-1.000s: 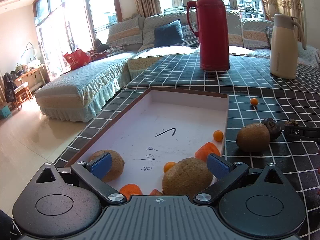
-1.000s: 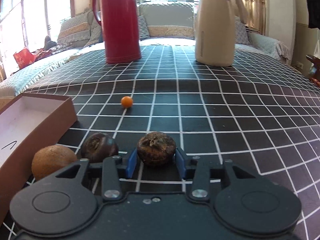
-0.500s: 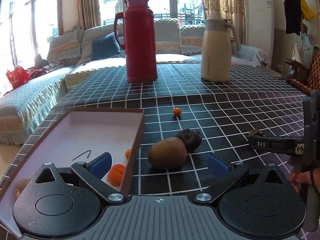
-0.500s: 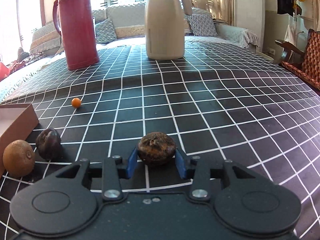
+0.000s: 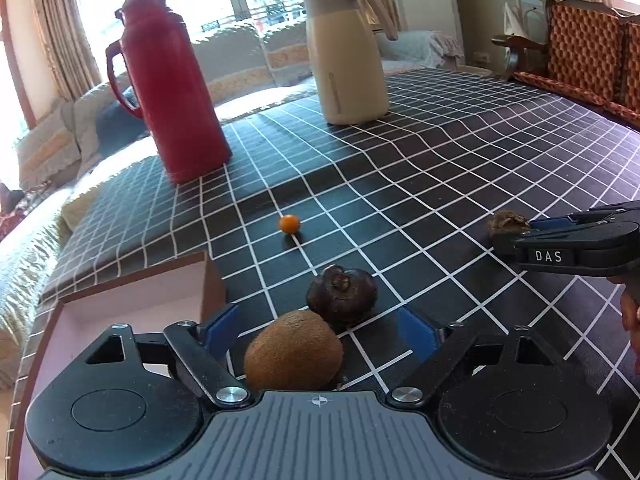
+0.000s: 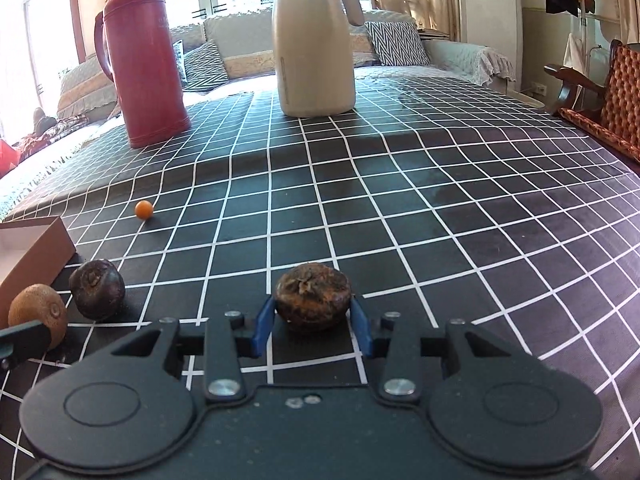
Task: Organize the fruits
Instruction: 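Close the left tool on the kiwi on the table while the right tool holds its nut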
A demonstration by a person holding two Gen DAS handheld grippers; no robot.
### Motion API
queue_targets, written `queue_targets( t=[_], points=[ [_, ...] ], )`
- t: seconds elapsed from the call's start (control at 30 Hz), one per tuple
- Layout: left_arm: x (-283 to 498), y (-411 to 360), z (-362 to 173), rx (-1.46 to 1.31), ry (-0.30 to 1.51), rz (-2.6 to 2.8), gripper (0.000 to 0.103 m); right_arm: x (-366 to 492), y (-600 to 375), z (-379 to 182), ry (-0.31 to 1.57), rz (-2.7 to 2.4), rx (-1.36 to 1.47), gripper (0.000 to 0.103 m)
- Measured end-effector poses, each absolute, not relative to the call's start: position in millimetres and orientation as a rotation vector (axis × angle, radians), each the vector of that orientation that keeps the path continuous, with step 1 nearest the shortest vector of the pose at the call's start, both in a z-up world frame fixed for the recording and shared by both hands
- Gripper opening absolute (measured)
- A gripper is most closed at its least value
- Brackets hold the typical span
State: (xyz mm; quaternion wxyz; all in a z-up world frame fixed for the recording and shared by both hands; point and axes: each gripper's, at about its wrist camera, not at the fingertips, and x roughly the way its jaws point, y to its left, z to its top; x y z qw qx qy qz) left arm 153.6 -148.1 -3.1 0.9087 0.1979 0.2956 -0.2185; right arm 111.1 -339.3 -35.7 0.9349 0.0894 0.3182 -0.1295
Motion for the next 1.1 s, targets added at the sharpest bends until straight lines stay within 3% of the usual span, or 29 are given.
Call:
queue_targets(
  t=[0.23,0.9,1.03,1.1],
  points=[
    [167,-146,-20,0.454,0.671,-0.457,0.075,107,-343,-34,0.656,-0.319,0.194,0.040],
    [167,-157,-23,0.509,0.660,-0.441,0.074,96,-344,-36,0.626,-0.416,0.148,0.040],
    [155,-159,-20,0.551,0.622,-0.444,0.060,95,-343,-33,0.614,-0.415,0.136,0.040],
    [153,-155,-16,0.544,0.623,-0.461,0.059,95,-344,-32,0.612,-0.414,0.149,0.040]
  ],
)
